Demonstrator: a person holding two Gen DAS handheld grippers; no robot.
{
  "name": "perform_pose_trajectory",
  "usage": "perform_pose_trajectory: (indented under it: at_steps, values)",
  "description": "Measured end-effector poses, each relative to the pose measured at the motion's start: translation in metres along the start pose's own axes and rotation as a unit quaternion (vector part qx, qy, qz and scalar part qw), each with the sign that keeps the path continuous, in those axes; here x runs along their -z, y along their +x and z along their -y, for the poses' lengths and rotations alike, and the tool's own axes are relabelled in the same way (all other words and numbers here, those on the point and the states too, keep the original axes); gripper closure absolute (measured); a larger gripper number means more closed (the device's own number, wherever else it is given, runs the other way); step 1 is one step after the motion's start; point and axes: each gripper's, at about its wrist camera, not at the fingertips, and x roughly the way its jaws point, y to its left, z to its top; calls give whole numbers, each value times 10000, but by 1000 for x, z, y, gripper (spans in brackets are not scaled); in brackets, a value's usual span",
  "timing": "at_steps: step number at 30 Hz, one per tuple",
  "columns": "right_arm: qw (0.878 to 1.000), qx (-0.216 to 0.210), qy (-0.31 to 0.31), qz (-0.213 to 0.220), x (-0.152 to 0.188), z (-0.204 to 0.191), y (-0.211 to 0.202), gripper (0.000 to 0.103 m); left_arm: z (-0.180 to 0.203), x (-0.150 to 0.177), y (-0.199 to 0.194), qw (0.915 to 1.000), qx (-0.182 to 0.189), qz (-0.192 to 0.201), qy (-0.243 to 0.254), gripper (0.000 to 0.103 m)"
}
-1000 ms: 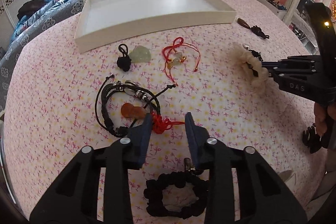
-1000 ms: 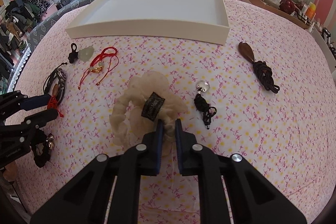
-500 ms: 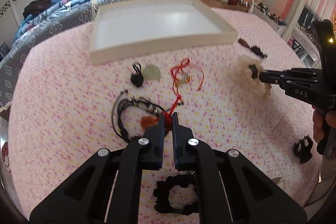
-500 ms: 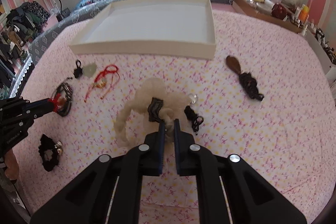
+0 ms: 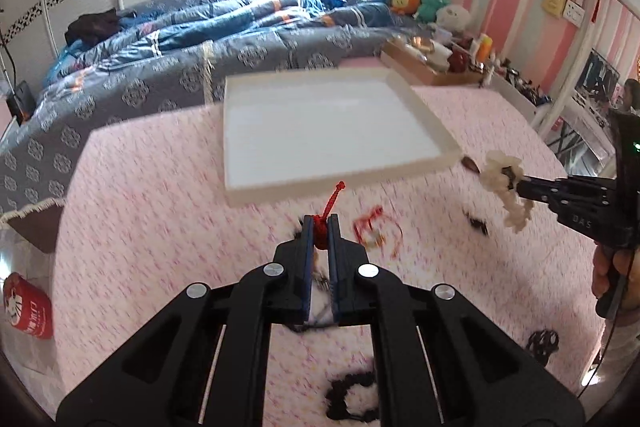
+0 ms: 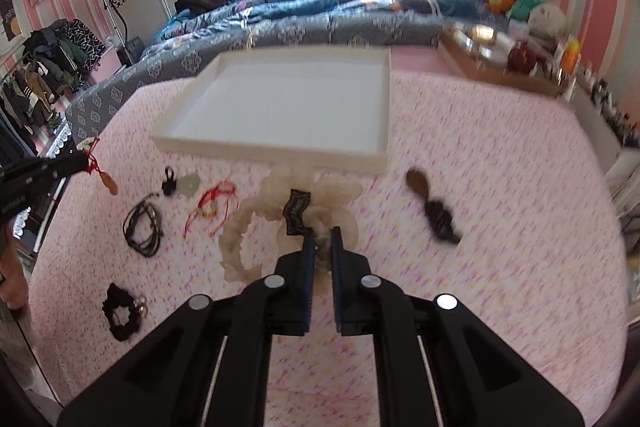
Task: Organize jewelry
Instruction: 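Carry both items over the white tray and open both tools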
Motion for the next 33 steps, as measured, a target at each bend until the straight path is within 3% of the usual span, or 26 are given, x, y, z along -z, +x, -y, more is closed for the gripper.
perform_pose_trajectory:
  at_steps: [11, 17, 24, 33]
  values:
    - [9981, -64, 217, 572, -96, 24, 18, 95, -20, -95, 32, 9997, 170, -2, -153, 99]
    - [9966, -47, 423, 707, -145, 43, 77, 95, -36, -136, 84, 9996, 85, -116, -254, 99]
    - [9987, 73, 328, 388, -163, 44, 154, 95, -62, -140, 168, 9970, 27, -506, -589, 99]
    - [9992, 395, 9, 11, -157, 34, 210, 95, -76, -135, 218, 9942, -82, -719, -792, 99]
